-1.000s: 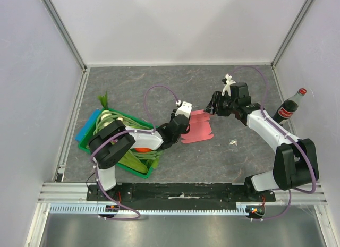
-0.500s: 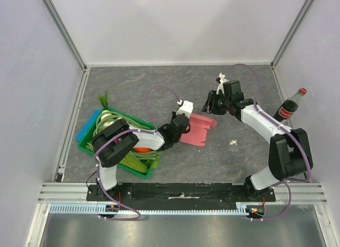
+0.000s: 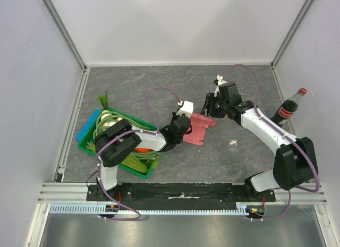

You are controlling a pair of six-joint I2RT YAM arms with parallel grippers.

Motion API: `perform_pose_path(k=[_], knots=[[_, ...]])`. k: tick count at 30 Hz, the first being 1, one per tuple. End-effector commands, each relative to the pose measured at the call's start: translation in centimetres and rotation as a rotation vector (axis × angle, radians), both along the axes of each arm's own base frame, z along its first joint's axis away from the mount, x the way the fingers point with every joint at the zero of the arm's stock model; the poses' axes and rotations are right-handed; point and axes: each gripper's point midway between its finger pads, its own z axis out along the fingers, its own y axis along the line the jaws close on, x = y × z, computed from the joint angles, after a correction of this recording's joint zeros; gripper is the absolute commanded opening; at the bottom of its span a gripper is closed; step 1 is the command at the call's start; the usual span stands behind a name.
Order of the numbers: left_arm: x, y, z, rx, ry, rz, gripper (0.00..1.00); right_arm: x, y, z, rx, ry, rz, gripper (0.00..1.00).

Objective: Fold the paper box

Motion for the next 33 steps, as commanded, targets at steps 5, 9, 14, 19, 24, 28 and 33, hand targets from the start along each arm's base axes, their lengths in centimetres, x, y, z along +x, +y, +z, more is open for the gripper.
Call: perform_pose_path(k=[5,9,14,19,24,28,33], knots=[[0.8,0.4,1.1,-0.009,-0.048,0.08,0.02,-1.0,1.1,-0.1,0.087,0.018,-0.04,0.52],[0.6,0.3,0.9,-0.015,-0.035,0.076,0.02,-0.9,1.2,-1.0,0.115,0.025,-0.062,0.52],[0.5,0.2,0.9,-0.028,-0.023,0.07,0.02,-0.5,0.4,-2.0,0.109,0.021,-0.088,0.52],[0.2,-0.1,0.7,-0.038,-0.006,0.055,0.02,0.0,0.5,-1.3,0.155,-0.01,-0.093,0.52],[0.1,-0.1,0.6,-0.032,-0.001,0.055,0.02,0.1,0.2,-1.1,0.152,-0.011,-0.093,0.54],[0.0,-0.2,0.7,-0.048,0.006,0.052,0.02,0.2,0.2,-1.9,0.166,0.011,-0.093,0.55],[-0.1,-0.5,0.9,-0.07,0.019,0.041,0.02,0.7,1.2,-1.5,0.238,0.002,-0.093,0.54]])
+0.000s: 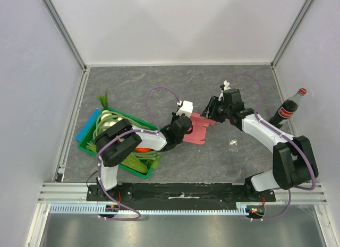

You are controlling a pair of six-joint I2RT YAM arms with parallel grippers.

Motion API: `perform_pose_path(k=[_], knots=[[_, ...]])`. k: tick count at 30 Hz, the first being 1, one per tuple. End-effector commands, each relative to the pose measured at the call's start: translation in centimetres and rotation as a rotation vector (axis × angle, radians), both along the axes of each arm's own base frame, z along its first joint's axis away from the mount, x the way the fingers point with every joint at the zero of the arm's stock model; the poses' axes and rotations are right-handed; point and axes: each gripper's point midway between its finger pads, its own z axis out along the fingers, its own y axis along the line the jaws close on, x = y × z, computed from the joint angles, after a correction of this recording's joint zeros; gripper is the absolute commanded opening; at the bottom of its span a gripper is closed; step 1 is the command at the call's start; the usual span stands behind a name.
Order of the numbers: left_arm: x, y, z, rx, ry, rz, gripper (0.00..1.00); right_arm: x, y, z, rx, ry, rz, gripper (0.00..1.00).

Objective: Fold the paper box

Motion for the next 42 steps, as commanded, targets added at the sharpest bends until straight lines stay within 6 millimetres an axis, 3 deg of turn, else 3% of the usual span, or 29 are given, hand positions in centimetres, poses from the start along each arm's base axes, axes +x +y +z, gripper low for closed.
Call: perform_pose_path(k=[1,5,10,17,22,24,26,27,28,30,31,33,35,41,42], knots=[[-0.1,-0.7,1.4,-0.064,0.001,0.006,0.02,1.1,1.3,0.8,0.088,-0.036,0.003,0.53],[-0.2,-0.9,1.4,-0.073,0.014,0.004,0.02,1.0,2.4,0.4,0.162,-0.004,0.004,0.5],[-0.3,-0.7,1.4,-0.076,0.019,0.011,0.02,0.7,0.6,-0.8,0.058,0.006,-0.028,0.51],[-0.5,-1.1,1.6,-0.097,0.033,-0.001,0.02,0.7,0.7,-1.1,0.062,0.007,-0.021,0.52],[-0.5,-1.2,1.7,-0.112,0.037,-0.004,0.02,0.7,2.8,-0.2,0.215,-0.002,-0.003,0.49],[-0.6,-1.3,1.7,-0.119,0.041,-0.007,0.02,0.2,3.6,-0.2,0.309,0.04,-0.021,0.43],[-0.6,-1.4,1.7,-0.123,0.045,-0.008,0.02,0.8,3.9,1.0,0.398,0.023,-0.065,0.36],[-0.7,-1.4,1.7,-0.127,0.047,-0.006,0.02,0.3,3.8,0.4,0.427,0.045,-0.076,0.33],[-0.7,-1.3,1.8,-0.131,0.047,-0.005,0.02,0.9,4.0,1.4,0.482,0.009,-0.085,0.28],[-0.8,-1.2,1.6,-0.135,0.053,-0.003,0.02,0.5,3.7,0.8,0.581,0.057,-0.143,0.16],[-0.8,-1.2,1.7,-0.14,0.053,-0.004,0.02,1.1,3.8,1.8,0.634,0.011,-0.136,0.0],[-0.9,-1.2,1.7,-0.143,0.058,0.0,0.02,0.7,4.0,1.2,0.697,0.044,-0.148,0.0],[-1.0,-1.2,1.9,-0.151,0.057,0.003,0.02,1.0,4.0,2.3,0.747,-0.022,-0.142,0.0],[-1.0,-0.9,2.3,-0.167,0.061,0.023,0.02,1.0,2.4,1.8,0.706,-0.082,-0.134,0.0],[-0.9,-0.9,2.4,-0.174,0.061,0.033,0.02,1.3,2.4,2.1,0.667,-0.104,-0.11,0.13]])
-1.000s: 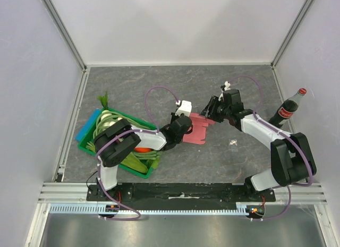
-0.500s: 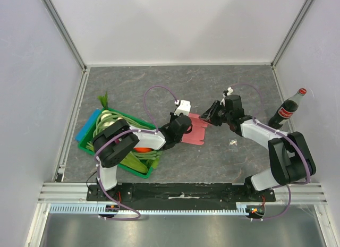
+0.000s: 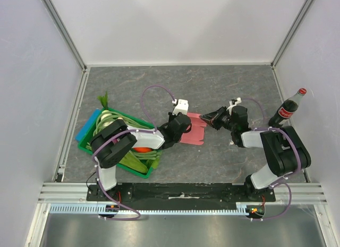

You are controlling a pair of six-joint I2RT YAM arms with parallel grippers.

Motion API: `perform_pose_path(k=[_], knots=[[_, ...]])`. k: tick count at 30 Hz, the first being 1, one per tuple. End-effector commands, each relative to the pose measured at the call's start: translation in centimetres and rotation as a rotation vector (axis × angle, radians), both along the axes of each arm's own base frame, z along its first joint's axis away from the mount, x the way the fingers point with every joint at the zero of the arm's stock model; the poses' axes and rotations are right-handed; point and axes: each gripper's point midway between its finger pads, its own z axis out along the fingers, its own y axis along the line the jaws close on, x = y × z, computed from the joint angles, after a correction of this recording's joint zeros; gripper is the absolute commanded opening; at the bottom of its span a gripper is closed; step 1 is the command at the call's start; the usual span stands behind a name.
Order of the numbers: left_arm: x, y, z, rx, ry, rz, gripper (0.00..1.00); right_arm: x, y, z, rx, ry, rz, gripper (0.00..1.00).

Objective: Fold the paper box

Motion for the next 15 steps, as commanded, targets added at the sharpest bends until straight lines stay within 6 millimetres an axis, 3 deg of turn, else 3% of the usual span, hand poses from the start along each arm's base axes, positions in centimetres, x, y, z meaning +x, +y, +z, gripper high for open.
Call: perform_pose_path(k=[1,3,4,5,6,7,9,13,15], knots=[[-0.4,-1.9,2.7,-0.109,-0.013,-0.011,0.02,-0.2,0.0,1.2,-0.065,-0.058,0.089,0.47],[-0.3,-2.0,3.1,-0.123,-0.007,0.004,0.02,-0.2,-0.8,1.6,-0.265,-0.156,0.176,0.58],[-0.4,-1.8,2.8,-0.106,0.013,0.01,0.02,-1.7,-1.7,0.0,-0.336,-0.081,0.201,0.61],[-0.3,-1.7,2.7,-0.099,0.027,0.015,0.02,-2.1,-2.6,0.9,-0.447,-0.18,0.233,0.63],[-0.1,-2.2,3.5,-0.129,0.034,0.025,0.02,-2.1,-3.9,0.7,-0.534,-0.184,0.21,0.64],[0.0,-2.2,3.6,-0.132,0.046,0.032,0.02,-3.3,-5.1,-0.3,-0.607,-0.143,0.222,0.64],[-0.2,-2.2,3.7,-0.131,0.073,0.042,0.02,-4.0,-7.4,-0.2,-0.729,-0.139,0.175,0.64],[-0.2,-2.2,4.4,-0.147,0.083,0.052,0.02,-5.1,-7.9,-0.4,-0.749,-0.136,0.169,0.51],[-0.2,-2.0,4.5,-0.14,0.093,0.066,0.02,-5.0,-8.2,-0.8,-0.76,-0.126,0.162,0.5]])
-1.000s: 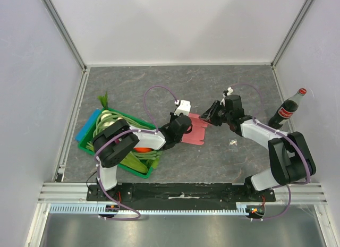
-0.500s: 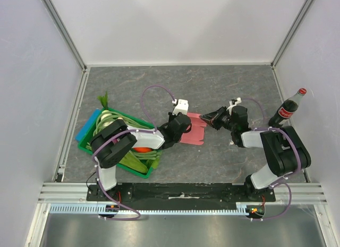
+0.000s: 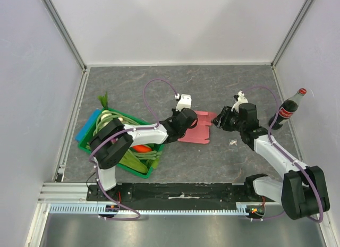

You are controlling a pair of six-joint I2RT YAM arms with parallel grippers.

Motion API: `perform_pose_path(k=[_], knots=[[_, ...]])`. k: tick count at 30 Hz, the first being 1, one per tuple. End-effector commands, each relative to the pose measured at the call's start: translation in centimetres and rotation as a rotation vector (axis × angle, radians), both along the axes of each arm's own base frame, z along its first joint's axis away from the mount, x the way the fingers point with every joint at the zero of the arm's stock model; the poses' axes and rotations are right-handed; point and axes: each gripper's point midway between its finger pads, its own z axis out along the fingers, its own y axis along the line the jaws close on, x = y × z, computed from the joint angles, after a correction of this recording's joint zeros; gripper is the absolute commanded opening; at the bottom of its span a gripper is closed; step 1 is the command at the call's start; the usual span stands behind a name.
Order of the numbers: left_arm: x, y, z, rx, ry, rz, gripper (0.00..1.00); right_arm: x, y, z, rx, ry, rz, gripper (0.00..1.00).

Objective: Fold the paper box

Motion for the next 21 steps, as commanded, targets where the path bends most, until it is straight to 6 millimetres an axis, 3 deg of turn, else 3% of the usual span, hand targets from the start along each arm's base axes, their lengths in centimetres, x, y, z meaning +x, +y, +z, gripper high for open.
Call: perform_pose_path(k=[1,7,11,18,21], knots=[[0.2,-0.1,2.9,-0.082,0.001,0.052,0.02,-1.4,-2.3,-3.3,-0.153,0.081,-0.016,0.5],[-0.1,-0.1,3.8,-0.122,0.01,0.062,0.02,0.5,-0.5,-2.5,0.003,0.081,-0.071,0.42],[-0.2,0.1,4.2,-0.137,0.022,0.076,0.02,1.0,0.9,-2.4,0.15,0.1,-0.097,0.42],[-0.4,-0.1,4.6,-0.173,0.022,0.07,0.02,2.1,0.6,-2.9,0.143,0.086,-0.139,0.41],[-0.4,-0.3,4.6,-0.181,0.024,0.063,0.02,2.5,0.6,-2.8,0.137,0.073,-0.139,0.33]])
